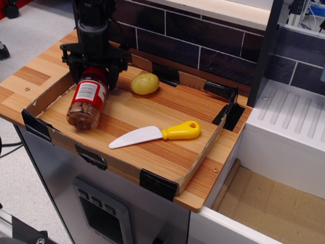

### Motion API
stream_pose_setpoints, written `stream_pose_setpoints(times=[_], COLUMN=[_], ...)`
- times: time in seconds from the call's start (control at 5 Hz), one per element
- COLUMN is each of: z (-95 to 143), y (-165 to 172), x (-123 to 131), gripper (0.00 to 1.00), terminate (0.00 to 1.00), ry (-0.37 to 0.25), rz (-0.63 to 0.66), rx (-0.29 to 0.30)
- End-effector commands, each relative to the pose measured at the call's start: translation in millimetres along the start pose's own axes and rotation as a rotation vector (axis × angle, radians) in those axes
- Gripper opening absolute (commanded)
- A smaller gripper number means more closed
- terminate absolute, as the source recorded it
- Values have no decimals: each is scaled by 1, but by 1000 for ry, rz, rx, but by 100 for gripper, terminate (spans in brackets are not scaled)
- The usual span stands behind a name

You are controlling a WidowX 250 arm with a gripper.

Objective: Upright basil bottle

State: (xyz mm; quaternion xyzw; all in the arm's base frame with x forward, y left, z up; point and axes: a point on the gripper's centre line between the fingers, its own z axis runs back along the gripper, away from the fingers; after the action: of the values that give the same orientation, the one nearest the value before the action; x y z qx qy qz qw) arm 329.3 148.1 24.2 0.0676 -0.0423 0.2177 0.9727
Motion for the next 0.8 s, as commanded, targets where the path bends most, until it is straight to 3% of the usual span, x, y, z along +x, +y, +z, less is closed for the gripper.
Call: stream_pose_setpoints(times=[0.0,0.4,0.6], z=[89,103,90], y=[14,23,25], x=[20,14,12], gripper=[0,0,0], terminate=[0,0,0], ry=[-169,-179,-197], rz=[-32,-102,-106], rx=[-41,-60,-28])
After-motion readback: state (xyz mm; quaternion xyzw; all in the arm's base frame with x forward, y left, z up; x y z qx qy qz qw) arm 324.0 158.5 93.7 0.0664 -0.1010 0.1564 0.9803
